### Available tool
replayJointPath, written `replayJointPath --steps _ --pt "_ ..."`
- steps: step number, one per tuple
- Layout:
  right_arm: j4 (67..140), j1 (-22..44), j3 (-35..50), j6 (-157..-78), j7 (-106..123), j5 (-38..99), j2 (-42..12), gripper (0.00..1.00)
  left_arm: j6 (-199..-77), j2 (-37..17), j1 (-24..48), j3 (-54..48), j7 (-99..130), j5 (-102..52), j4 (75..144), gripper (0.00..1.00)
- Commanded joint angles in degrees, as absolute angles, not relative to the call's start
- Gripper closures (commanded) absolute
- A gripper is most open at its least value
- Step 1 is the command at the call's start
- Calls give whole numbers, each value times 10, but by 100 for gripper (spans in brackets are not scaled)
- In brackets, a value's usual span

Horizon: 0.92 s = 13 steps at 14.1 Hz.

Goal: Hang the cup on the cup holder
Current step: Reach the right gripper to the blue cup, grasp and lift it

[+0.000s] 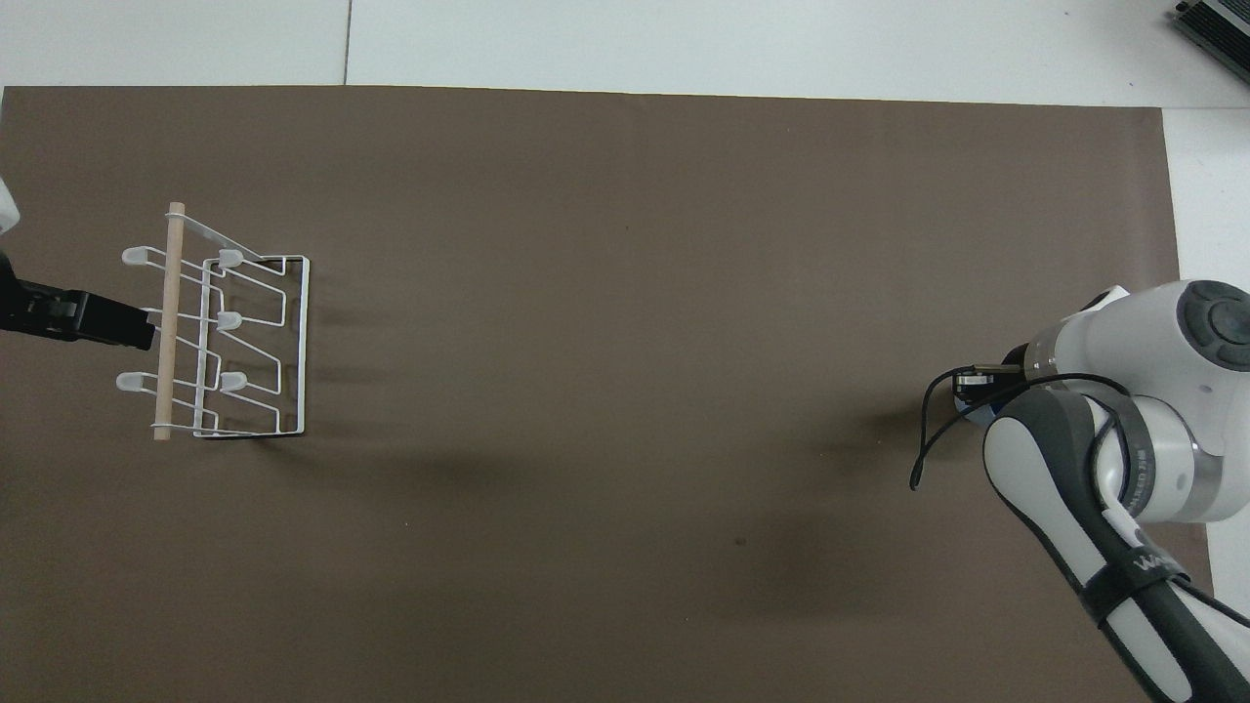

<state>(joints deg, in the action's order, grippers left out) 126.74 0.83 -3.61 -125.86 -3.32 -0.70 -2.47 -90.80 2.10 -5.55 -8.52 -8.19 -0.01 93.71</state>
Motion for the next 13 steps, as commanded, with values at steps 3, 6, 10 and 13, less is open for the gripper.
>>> replayJointPath --steps 3,6,10,13 --pt "1225 14 -19 -1216 20 87 -17 100 -904 36 -66 -83 -78 0 952 0" --pt "1190 18 -7 -1212 110 179 -16 100 -900 37 -66 -83 -76 0 955 0" --pt "1171 26 20 -1214 173 285 -17 100 -899 35 -65 -83 40 -31 947 0" --pt "1172 27 33 -1210 234 386 -15 100 -897 37 -61 -90 188 -96 947 0"
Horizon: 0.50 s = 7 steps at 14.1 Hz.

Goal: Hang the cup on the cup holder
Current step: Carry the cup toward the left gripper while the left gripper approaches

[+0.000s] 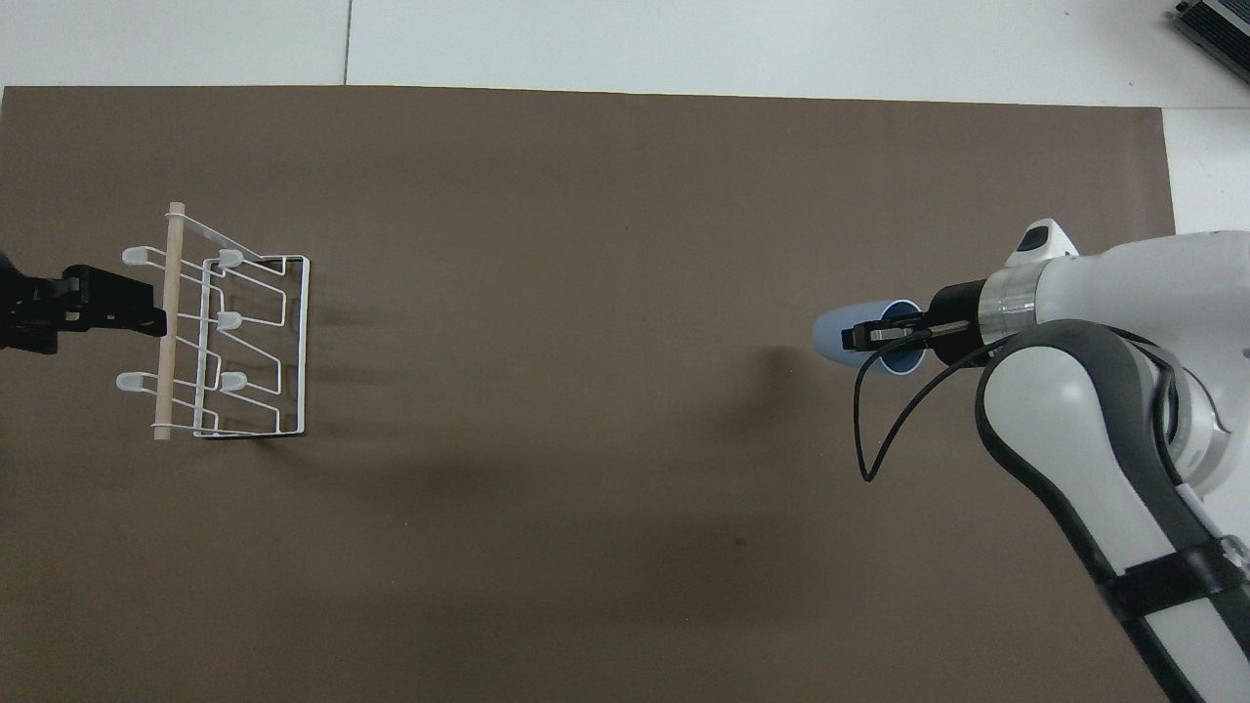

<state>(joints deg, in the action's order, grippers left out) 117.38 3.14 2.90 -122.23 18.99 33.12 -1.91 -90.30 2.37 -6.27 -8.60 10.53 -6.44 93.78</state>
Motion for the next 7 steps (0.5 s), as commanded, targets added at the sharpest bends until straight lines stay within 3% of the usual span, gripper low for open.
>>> replayJointPath --steps 1,7 --pt "1172 28 33 -1205 249 416 -12 100 -896 38 -62 -91 243 -125 947 0" --pt "1187 55 33 -1181 253 589 3 100 -899 73 -61 -89 507 -328 1007 0"
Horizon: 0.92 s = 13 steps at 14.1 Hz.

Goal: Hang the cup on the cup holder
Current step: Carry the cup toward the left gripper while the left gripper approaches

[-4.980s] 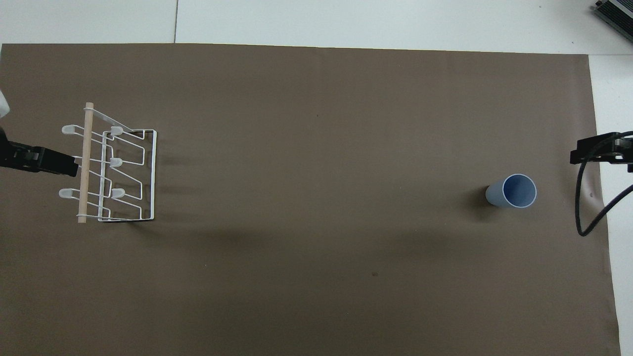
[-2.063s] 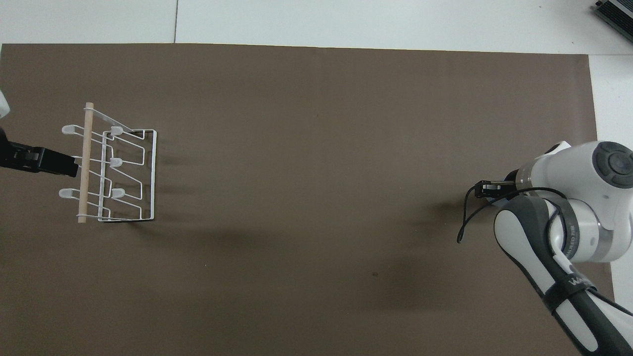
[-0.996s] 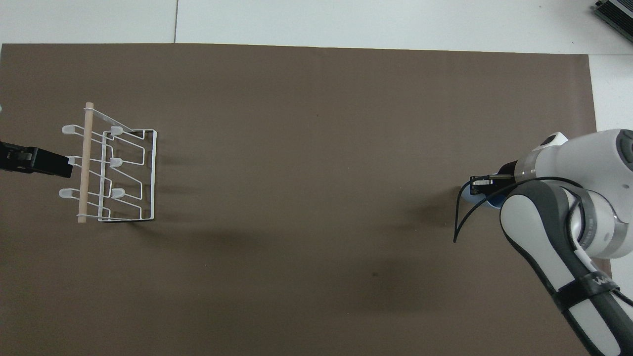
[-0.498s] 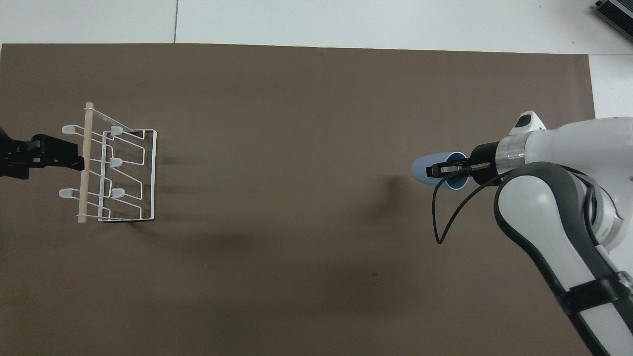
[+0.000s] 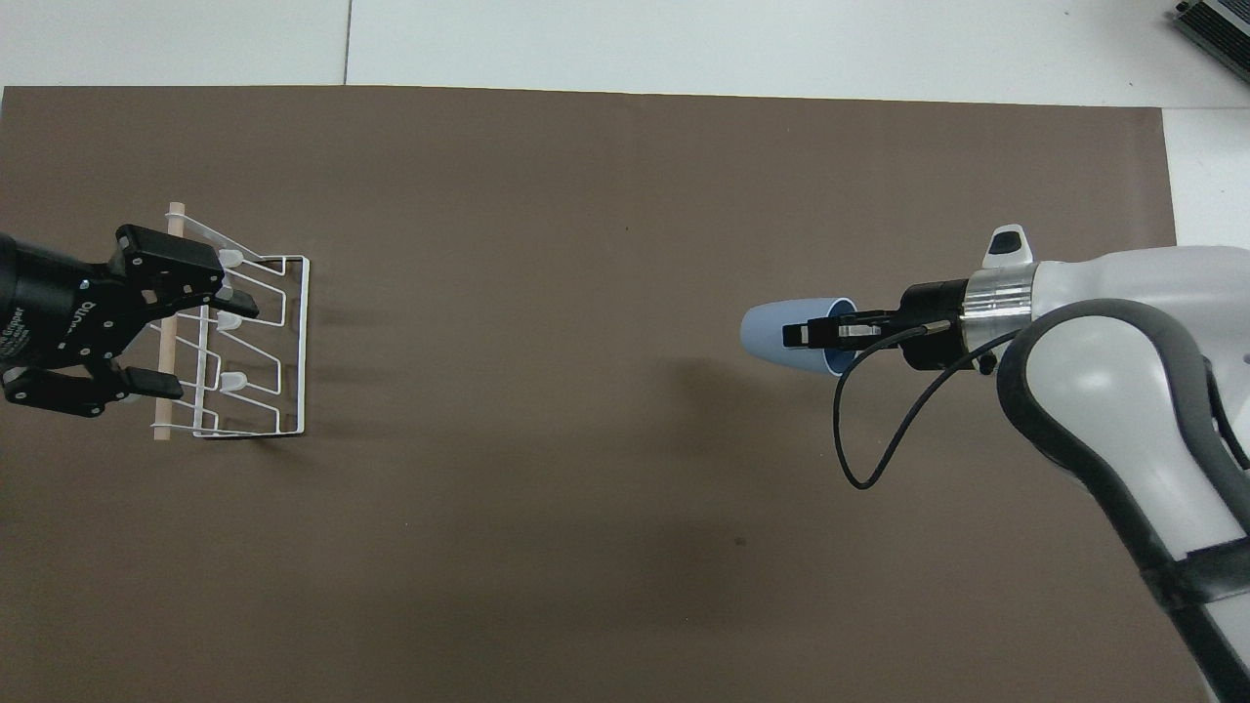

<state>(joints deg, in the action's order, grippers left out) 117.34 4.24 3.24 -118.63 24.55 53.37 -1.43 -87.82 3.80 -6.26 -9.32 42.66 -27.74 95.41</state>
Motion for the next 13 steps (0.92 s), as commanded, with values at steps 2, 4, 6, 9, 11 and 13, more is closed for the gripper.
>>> replayJointPath --steps 2,4,6,9,11,13 --pt "1190 87 33 -1191 244 639 5 100 -974 92 -41 -91 592 -359 1056 0" --pt "1190 117 33 -1214 225 679 5 100 -1061 117 -11 -91 655 -403 1113 0" --pt "1194 149 33 -1243 223 727 9 100 -1125 136 31 -91 683 -436 1159 0" --pt "1197 204 33 -1301 223 778 10 100 -1227 135 87 -91 792 -438 1185 0" --pt "1197 243 33 -1342 223 823 9 100 -1262 126 105 -91 813 -438 1188 0" --pt "1196 289 33 -1400 224 876 11 100 -1268 125 112 -91 812 -437 1208 0"
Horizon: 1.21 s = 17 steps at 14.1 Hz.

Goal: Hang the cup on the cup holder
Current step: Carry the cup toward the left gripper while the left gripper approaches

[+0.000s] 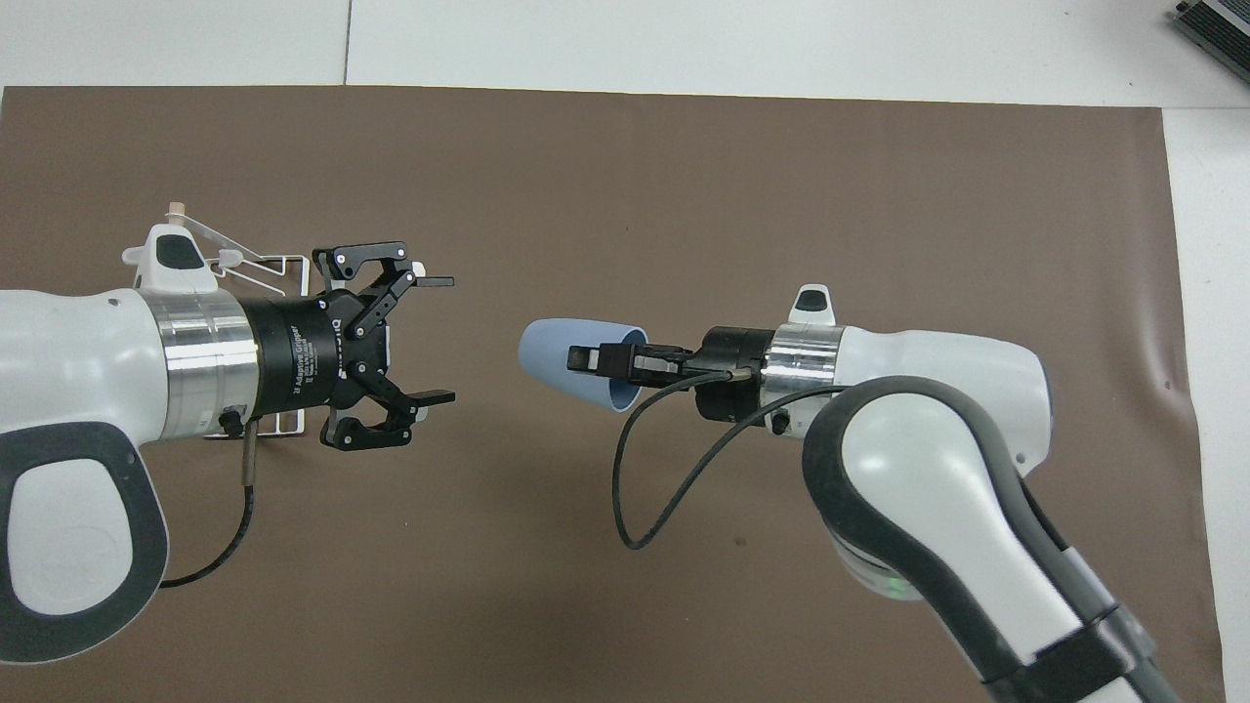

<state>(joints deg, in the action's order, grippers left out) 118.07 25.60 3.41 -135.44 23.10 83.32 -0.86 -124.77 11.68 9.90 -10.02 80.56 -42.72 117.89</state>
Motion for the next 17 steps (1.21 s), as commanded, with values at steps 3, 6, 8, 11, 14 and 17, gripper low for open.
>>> replayJointPath --steps 3,6,8,11,14,17 --pt "1190 335 34 -1456 224 927 17 100 -1268 114 120 -91 814 -435 1216 0" --pt "1189 337 43 -1456 224 968 33 100 -1263 102 114 -90 805 -426 1216 0" --pt "1190 336 43 -1454 215 1000 45 100 -1251 98 113 -90 802 -402 1216 0" --pt "1190 336 43 -1455 193 1005 51 100 -1235 94 112 -90 795 -391 1209 0" --pt "1191 335 42 -1457 192 1005 53 100 -1173 79 106 -85 759 -389 1155 0" --pt "1191 335 42 -1457 192 1005 53 100 -1152 76 93 -86 751 -370 1130 0"
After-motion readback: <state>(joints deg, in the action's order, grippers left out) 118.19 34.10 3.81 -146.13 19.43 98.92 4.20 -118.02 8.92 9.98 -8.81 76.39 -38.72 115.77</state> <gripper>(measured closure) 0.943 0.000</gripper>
